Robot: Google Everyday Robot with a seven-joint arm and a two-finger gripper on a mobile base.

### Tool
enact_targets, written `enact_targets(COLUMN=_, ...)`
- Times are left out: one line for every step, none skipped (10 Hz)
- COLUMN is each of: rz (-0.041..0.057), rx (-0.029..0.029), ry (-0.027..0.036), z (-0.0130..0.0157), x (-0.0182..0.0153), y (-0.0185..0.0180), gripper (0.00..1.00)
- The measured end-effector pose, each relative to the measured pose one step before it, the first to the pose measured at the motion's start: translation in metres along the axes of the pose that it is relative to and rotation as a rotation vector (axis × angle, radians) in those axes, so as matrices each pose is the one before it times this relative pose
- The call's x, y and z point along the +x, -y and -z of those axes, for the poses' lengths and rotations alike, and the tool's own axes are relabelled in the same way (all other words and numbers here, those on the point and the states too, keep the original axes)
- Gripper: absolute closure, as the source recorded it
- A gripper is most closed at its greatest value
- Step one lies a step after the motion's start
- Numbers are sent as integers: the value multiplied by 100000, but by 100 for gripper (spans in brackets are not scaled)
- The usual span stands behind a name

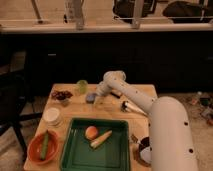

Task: Place sponge in plastic cup

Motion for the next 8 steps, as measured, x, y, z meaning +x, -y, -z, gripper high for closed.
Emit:
enact_targets(rz=502, rx=-212, ry=-159, z=162, x=82, y=-189, gripper=42)
enact_targets(rz=667, rx=-241, ry=-92, z=164, x=29, y=-215, gripper=54)
enact_targets(rz=304, rx=-72, ry=-23, z=110, x=94, y=-125, gripper=61)
enact_targets(rz=368, rx=113, ry=124, z=259, x=135, y=-133, gripper=74)
enact_targets(rz=254, rx=168, ry=202, z=167, x=57, y=-56, gripper=83)
enact_targets(rz=272, rx=197, ry=299, z=151, x=33, y=-45, gripper=92)
enact_targets(rz=403, rx=265, ry=212, z=126, x=15, y=-26, gripper=98)
enact_targets(rz=679, rx=602, ry=-57, z=156, x=-7, y=-30, gripper=100)
